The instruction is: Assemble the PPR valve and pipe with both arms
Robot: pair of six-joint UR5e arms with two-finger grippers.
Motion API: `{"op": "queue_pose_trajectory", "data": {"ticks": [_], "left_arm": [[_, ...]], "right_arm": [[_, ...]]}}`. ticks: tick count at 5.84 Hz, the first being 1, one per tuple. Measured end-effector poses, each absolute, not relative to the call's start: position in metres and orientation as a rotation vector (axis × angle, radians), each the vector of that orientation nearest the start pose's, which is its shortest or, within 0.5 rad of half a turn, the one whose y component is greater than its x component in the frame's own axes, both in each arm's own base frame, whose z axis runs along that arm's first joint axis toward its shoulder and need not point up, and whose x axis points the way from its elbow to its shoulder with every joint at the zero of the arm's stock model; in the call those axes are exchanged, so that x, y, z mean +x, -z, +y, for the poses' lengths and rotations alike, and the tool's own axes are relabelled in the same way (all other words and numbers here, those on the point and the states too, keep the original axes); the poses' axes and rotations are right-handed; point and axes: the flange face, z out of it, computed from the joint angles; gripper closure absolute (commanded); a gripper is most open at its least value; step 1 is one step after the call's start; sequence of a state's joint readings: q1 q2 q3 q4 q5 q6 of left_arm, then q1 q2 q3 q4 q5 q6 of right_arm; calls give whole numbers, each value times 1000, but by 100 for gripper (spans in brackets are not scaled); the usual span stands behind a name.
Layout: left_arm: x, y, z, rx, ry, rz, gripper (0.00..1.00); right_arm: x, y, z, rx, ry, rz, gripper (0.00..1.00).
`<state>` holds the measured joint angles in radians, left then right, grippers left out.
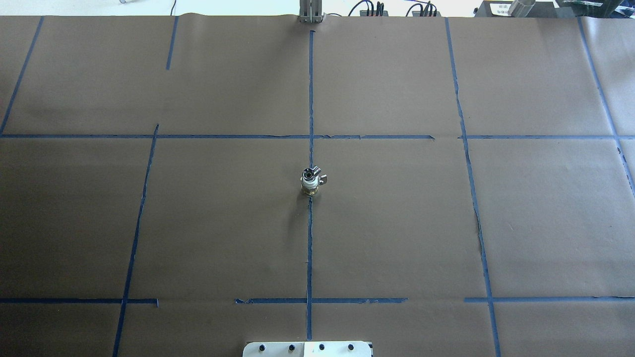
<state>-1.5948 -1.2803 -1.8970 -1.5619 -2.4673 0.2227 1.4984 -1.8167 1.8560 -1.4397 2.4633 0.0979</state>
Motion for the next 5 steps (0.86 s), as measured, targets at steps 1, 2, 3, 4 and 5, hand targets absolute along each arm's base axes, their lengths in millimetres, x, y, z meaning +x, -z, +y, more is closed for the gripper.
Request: {"op": "queue_pose_trajectory", "data": {"ticks": [1, 2, 3, 4, 5], "left_arm": [[-68, -613, -375, 141, -184, 887, 0], [-69, -611, -382, 124, -150, 880, 0], [-63, -615, -387, 79, -116, 852, 0], [-54, -622, -390, 38, -115, 817, 0], [-50, -624, -390, 28, -122, 799, 0]], "right_arm": [[30, -610, -396, 76, 43, -878, 0], [33, -619, -390, 66, 33, -844, 0], [35, -629, -384, 55, 28, -816, 0], [37, -636, -381, 45, 25, -801, 0], [38, -643, -377, 34, 21, -792, 0]]}}
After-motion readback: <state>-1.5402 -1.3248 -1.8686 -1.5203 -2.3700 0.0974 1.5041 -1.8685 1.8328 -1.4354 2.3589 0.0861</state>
